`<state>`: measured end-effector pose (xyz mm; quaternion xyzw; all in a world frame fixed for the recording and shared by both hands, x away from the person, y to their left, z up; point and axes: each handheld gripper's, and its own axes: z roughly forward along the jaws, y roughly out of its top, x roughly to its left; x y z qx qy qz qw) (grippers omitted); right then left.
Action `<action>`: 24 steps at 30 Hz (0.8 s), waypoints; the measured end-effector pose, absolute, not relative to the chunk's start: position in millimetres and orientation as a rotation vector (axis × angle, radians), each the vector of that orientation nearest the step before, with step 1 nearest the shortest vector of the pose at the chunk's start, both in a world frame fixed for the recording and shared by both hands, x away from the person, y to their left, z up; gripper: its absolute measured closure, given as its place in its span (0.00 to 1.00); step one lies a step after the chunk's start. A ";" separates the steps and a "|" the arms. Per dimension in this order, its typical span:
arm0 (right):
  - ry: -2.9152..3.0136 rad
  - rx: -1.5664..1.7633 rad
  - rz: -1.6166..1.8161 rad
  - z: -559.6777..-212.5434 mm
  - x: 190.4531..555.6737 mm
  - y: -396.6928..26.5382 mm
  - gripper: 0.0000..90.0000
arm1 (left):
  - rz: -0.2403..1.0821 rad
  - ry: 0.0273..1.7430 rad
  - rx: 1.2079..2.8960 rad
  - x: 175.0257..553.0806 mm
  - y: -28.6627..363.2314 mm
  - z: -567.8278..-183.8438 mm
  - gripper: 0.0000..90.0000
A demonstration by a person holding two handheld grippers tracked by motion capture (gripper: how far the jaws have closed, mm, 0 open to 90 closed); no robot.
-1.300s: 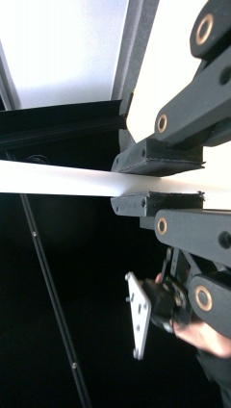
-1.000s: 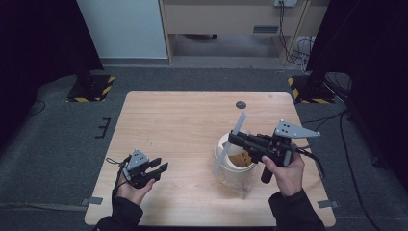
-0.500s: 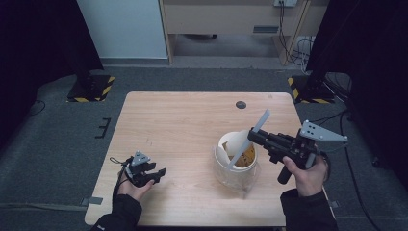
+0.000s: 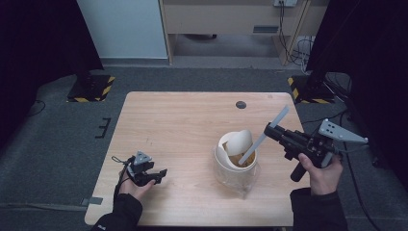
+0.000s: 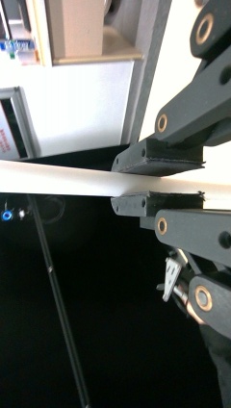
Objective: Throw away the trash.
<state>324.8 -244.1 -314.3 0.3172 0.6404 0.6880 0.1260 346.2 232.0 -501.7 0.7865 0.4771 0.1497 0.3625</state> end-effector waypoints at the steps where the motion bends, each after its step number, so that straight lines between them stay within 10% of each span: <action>1: 1.865 0.927 1.995 -316.0 326.2 -244.6 0.90 | 0.387 1.227 2.025 346.3 232.0 -501.8 0.38; 24: 1.893 1.046 1.841 -358.2 350.3 -245.2 0.89 | 0.397 1.223 2.027 346.9 232.5 -502.3 0.35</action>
